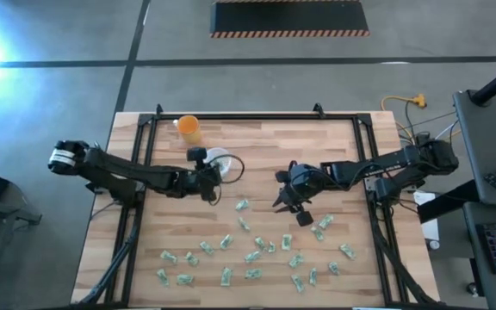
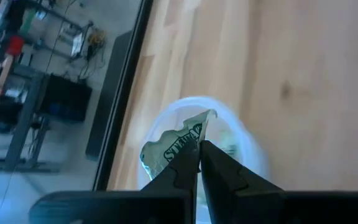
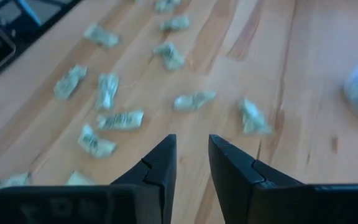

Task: Pick and place Stevia / Truvia into bins
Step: Put the stevia packet into the transparent container

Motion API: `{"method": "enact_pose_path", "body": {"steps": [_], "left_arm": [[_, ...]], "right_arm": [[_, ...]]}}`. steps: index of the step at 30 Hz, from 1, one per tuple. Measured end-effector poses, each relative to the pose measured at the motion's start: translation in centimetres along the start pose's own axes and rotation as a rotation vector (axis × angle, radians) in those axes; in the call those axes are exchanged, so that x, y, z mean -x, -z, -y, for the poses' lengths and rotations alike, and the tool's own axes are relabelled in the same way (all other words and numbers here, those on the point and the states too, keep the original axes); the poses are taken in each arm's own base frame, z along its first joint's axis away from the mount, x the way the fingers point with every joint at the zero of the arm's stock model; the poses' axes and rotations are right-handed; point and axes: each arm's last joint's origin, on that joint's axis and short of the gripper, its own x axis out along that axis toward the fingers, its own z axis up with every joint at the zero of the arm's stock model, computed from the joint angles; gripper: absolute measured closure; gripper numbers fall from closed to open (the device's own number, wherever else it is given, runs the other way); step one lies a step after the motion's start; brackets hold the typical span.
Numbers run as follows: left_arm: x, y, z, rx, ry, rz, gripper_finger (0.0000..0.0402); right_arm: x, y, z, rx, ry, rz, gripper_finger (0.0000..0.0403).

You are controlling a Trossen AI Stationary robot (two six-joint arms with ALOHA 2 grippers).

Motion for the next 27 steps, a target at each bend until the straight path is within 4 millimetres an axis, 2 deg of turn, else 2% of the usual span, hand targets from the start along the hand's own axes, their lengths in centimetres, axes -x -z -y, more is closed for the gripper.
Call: {"method": "enact_pose_path", "body": {"steps": [6,11,16,21,27], "left_arm": [[-1.3,0.6,-1.9,0.038,0.001,-0.047,0.0386],[-1.0,0.5,-2.4,0.053,0.069,-0.017,0.0323],[-0.4,0.4,-2.7,0.072,0.082,0.005,0.0256],[1.5,0.6,-2.5,0.116,0.22,0.039,0.022],[4.9,1.5,-1.5,0.157,0.352,0.049,0.0217]], "right_arm": [[-2.1,0.0,0.6,0.06,0.011,0.054,0.0311],[-4.7,0.4,1.4,0.097,0.008,0.024,0.0304],[-7.3,-0.3,3.0,0.108,0.026,0.01,0.0294],[-9.4,-0.8,5.0,0.113,0.083,-0.018,0.0285],[-11.5,-0.5,6.9,0.078,0.087,-0.086,0.0271]]}}
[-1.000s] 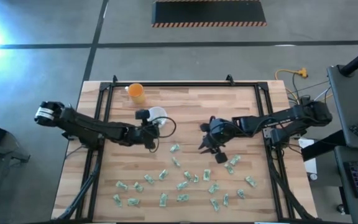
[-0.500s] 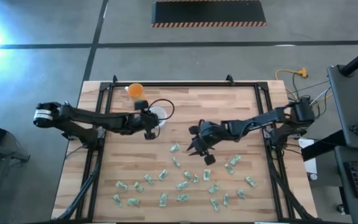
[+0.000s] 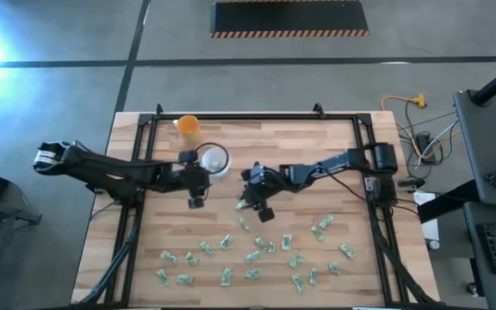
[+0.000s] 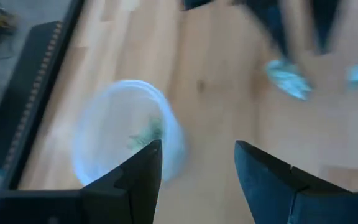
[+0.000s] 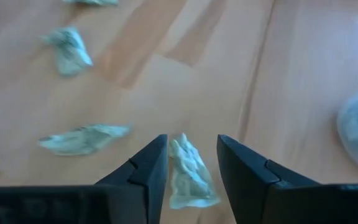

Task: Pick and place Stevia / Truvia into bins
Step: Put the stevia packet into the transparent container

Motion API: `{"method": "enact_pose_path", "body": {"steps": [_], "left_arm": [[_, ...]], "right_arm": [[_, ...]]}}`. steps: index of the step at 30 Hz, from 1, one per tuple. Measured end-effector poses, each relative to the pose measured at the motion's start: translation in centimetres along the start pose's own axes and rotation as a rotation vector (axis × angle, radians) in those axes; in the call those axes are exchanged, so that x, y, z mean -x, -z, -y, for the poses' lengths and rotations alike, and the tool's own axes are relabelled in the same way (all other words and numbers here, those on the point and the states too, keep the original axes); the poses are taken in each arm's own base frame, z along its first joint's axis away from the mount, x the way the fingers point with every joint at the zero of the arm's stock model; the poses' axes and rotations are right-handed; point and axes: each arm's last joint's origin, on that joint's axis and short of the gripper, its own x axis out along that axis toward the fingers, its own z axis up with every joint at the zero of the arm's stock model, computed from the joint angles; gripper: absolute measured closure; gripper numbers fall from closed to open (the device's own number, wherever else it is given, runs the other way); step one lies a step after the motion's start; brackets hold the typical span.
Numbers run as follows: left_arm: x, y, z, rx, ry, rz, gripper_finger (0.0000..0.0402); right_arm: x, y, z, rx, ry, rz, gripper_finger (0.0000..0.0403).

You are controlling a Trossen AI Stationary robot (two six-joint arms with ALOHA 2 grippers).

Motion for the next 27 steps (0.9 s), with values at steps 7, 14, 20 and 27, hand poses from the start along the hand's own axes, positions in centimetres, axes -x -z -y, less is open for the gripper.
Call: {"method": "enact_pose_path", "body": {"steps": [7,14,20,27], "left_arm": [[3.1,0.8,2.3,-0.013,0.118,0.067,0.0217],[4.6,0.9,3.2,-0.048,0.12,0.143,0.0217],[4.7,0.9,3.3,-0.052,0.117,0.146,0.0217],[4.7,1.0,3.2,-0.044,0.112,0.139,0.0216]], "right_arm": [[-2.4,0.8,0.8,-0.039,-0.037,-0.126,0.0252],[-2.8,0.8,1.0,-0.055,-0.064,-0.189,0.0268],[-2.7,0.8,0.8,-0.04,-0.078,-0.205,0.0359],[-1.3,-0.5,1.1,-0.029,-0.029,-0.183,0.0389]]}}
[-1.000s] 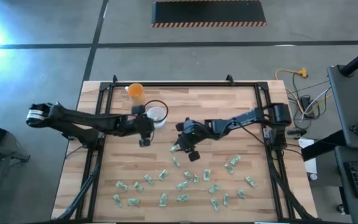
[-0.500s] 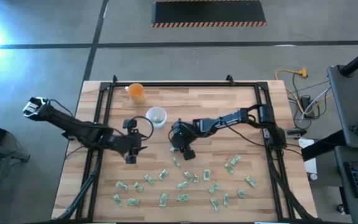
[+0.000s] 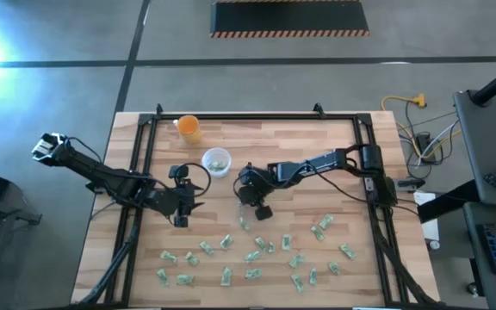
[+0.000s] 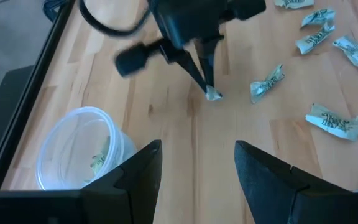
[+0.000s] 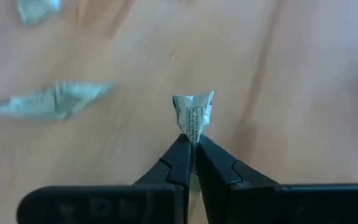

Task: Pick and place Stevia / Truvia into bins
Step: Put the stevia packet into the transparent container

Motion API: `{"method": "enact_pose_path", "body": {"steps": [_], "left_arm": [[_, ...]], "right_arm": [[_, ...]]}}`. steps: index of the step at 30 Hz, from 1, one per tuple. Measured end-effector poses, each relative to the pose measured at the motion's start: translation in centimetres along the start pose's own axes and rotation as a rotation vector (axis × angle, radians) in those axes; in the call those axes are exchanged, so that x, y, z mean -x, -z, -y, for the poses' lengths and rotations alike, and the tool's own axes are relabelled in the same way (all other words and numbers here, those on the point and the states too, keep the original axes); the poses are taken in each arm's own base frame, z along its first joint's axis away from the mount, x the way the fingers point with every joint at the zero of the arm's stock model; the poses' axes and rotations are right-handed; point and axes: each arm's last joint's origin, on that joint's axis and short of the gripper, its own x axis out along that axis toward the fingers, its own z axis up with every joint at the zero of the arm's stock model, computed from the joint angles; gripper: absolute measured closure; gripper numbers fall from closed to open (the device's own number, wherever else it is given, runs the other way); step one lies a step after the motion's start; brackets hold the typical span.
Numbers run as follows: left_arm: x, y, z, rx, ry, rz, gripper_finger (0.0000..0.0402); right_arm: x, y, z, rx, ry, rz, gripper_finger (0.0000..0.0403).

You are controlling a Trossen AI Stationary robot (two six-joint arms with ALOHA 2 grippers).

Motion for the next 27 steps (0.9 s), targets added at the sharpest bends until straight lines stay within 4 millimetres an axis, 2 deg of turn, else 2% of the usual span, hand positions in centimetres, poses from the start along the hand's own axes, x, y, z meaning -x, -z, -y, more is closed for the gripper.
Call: {"method": "enact_pose_path", "body": {"steps": [5,11,19,23,27], "left_arm": [[0.0,0.7,-0.1,0.044,-0.015,-0.065,0.0216],[-0.1,1.2,-0.1,0.079,-0.023,-0.1,0.0216],[-0.2,1.3,-0.1,0.053,-0.021,-0.101,0.0216],[-0.2,1.3,-0.1,0.052,-0.019,-0.102,0.0216],[-0.2,1.3,-0.1,0.052,-0.019,-0.102,0.0216]], "right_arm": [[2.2,-1.9,1.1,0.026,0.203,0.084,0.039],[4.0,-3.2,4.1,0.037,0.338,0.275,0.039],[5.8,-2.4,8.3,-0.056,0.381,0.346,0.039],[6.4,-2.5,9.3,-0.08,0.341,0.435,0.039],[6.6,-2.3,9.6,-0.104,0.334,0.446,0.0389]]}}
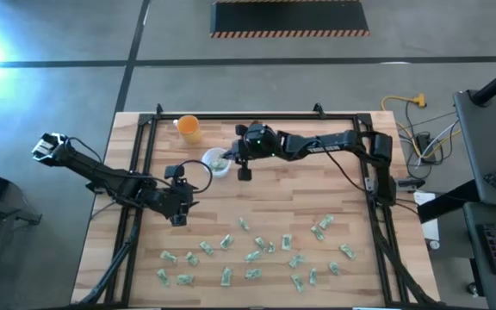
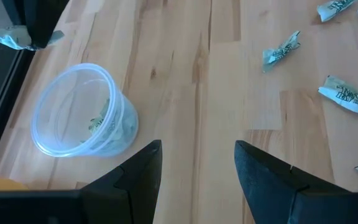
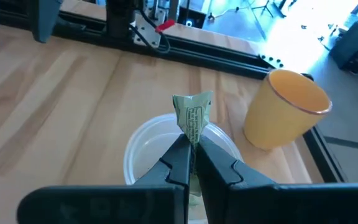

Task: Pick and place Stevia / Truvia into bins
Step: Put the stevia packet into the transparent container

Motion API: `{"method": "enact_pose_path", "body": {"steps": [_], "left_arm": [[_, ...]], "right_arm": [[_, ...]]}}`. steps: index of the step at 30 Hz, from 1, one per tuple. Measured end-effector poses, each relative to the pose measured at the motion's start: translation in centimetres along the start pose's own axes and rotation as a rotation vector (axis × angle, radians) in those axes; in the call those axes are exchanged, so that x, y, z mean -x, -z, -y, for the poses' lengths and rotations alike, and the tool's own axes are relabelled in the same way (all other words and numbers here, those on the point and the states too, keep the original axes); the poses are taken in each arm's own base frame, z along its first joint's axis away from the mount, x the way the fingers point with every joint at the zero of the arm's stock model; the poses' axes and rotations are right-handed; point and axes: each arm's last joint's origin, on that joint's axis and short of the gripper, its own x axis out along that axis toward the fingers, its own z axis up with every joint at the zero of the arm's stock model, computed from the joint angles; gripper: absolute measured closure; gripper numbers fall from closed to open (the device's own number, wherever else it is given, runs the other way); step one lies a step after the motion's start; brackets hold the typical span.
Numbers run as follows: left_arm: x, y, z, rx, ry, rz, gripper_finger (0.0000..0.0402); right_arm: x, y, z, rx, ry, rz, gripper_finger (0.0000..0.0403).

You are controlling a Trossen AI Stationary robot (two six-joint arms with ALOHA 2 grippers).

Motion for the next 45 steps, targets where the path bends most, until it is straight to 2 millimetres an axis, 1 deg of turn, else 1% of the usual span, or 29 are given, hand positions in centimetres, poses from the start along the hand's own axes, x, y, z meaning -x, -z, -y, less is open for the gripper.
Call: {"method": "enact_pose_path", "body": {"steps": [3,8,12,16,18,21,25,30,35,38,41,45], "left_arm": [[0.0,0.0,0.0,0.0,0.0,0.0,0.0217],[0.0,0.0,0.0,0.0,0.0,0.001,0.0217],[0.0,0.0,0.0,0.0,0.0,0.001,0.0217],[-0.2,0.1,0.1,0.005,0.0,0.008,0.0217],[-0.6,0.4,0.2,0.004,0.002,0.022,0.0217],[-1.1,0.8,0.5,-0.019,0.034,0.036,0.0217],[-2.0,0.8,1.4,-0.013,0.155,0.073,0.0217],[-3.7,1.1,3.3,-0.06,0.361,0.076,0.0217],[-5.6,1.3,5.3,-0.101,0.422,0.011,0.0217],[-6.8,1.6,6.5,-0.098,0.474,-0.044,0.0217],[-7.6,1.8,7.7,-0.089,0.519,-0.104,0.0217],[-8.2,1.9,8.7,-0.099,0.542,-0.144,0.0217]], "right_arm": [[0.0,0.0,0.0,-0.006,-0.009,0.005,0.0374],[-0.3,0.0,0.4,-0.034,0.006,0.051,0.0324],[-0.4,0.2,0.5,-0.034,0.01,0.05,0.0289],[-0.1,0.4,0.4,-0.029,-0.011,-0.005,0.0267],[0.8,0.2,0.1,-0.014,-0.065,-0.057,0.026],[2.1,-0.2,-0.8,-0.009,-0.169,-0.141,0.0255],[3.0,0.1,-3.1,-0.016,-0.285,-0.266,0.0257],[3.6,-0.5,-6.1,0.036,-0.412,-0.3,0.0265],[3.7,-0.3,-8.6,0.061,-0.507,-0.331,0.0274],[3.8,0.1,-9.7,0.066,-0.538,-0.366,0.0279],[4.0,0.5,-10.6,0.058,-0.558,-0.399,0.0283],[4.1,0.7,-10.9,0.021,-0.562,-0.428,0.0288]]}}
